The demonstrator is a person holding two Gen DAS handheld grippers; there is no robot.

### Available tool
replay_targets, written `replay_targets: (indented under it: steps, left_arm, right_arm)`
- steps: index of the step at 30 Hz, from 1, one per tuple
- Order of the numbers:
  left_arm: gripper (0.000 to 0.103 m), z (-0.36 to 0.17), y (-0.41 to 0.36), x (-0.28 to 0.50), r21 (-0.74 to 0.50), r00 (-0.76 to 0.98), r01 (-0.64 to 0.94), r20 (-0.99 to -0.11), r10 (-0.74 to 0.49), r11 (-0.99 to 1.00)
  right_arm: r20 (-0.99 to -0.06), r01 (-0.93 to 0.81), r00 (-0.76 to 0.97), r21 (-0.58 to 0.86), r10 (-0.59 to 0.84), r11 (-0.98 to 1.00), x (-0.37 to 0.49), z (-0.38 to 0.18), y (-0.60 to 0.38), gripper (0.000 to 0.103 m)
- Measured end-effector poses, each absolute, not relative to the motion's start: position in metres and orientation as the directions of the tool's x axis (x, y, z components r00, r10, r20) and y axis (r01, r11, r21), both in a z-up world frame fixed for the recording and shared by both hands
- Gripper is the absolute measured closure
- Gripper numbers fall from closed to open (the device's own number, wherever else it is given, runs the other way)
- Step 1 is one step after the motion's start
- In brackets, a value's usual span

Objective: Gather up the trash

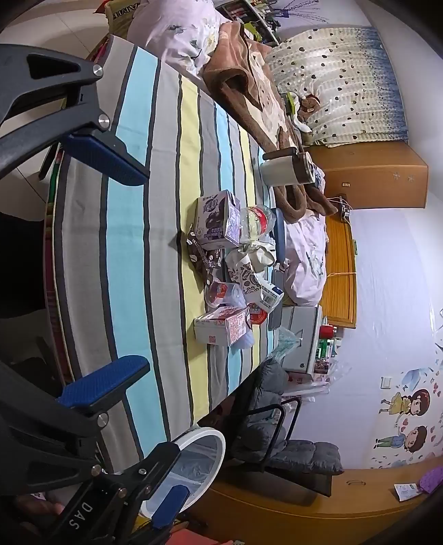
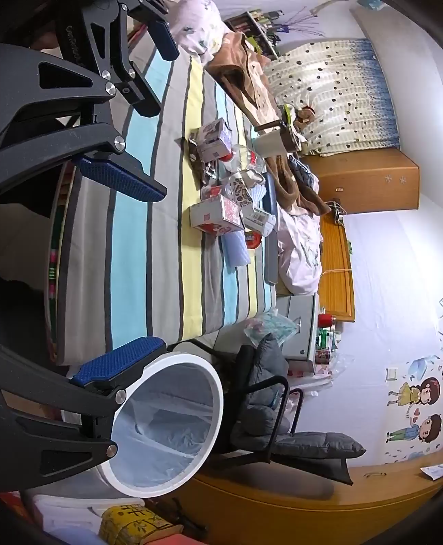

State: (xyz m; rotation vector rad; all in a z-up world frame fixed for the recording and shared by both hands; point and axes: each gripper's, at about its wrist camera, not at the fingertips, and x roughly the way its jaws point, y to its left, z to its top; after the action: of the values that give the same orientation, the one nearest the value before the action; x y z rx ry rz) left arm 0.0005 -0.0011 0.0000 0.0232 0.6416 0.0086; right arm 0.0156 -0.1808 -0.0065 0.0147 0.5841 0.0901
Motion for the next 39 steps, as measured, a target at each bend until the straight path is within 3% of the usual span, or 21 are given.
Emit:
replay_targets:
  steps: [39]
  left_arm:
    - [0.002, -0.002, 0.005, 0.0, -0.007, 0.804, -0.014, -0.595, 0.007, 1.0]
  right_arm:
    - [-0.543, -0.068, 0.836, 0.049, 0.083, 0.997, 0.015, -0.005, -0.181, 0.021]
